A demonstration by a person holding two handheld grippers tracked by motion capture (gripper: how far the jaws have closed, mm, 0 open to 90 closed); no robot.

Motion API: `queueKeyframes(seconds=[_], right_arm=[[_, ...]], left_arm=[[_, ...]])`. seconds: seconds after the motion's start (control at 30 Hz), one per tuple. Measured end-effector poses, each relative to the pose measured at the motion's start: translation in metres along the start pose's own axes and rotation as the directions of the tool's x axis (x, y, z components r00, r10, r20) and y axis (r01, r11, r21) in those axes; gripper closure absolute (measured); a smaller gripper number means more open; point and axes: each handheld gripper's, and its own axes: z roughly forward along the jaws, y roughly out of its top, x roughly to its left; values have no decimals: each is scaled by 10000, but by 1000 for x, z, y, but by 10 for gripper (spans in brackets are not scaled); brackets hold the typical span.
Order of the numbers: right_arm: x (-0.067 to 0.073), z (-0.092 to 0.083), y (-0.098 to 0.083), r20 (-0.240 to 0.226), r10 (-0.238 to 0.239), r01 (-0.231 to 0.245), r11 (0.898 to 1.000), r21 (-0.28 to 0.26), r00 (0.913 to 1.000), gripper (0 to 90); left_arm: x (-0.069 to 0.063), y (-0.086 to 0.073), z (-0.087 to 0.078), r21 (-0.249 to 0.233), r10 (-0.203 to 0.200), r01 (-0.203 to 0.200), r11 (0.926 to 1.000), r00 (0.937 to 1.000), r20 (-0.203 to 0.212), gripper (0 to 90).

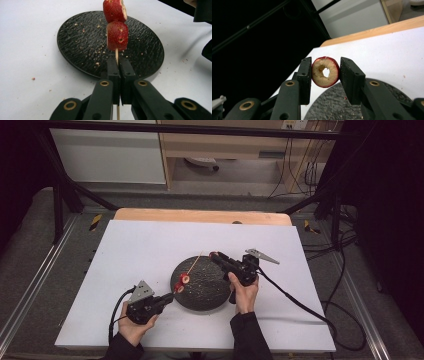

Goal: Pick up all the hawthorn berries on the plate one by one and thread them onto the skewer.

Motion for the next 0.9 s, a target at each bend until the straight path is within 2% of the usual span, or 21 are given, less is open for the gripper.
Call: queueKeyframes(seconds=[0.23, 0.57, 0.9], right_arm=[[-2, 0, 7, 41, 50, -48, 9988, -491, 10000, 637], [-3, -2, 15, 0, 368, -366, 9935, -1074, 9993, 637], [-5, 2, 14, -15, 595, -592, 9892, -1340, 9982, 637]], left_arm=[[-6, 3, 4, -94, 5, -5, 10000, 10000, 38, 884], [-14, 4, 9, -130, 101, -99, 9999, 9998, 160, 884], [-22, 4, 13, -188, 191, -186, 9997, 9994, 281, 884]])
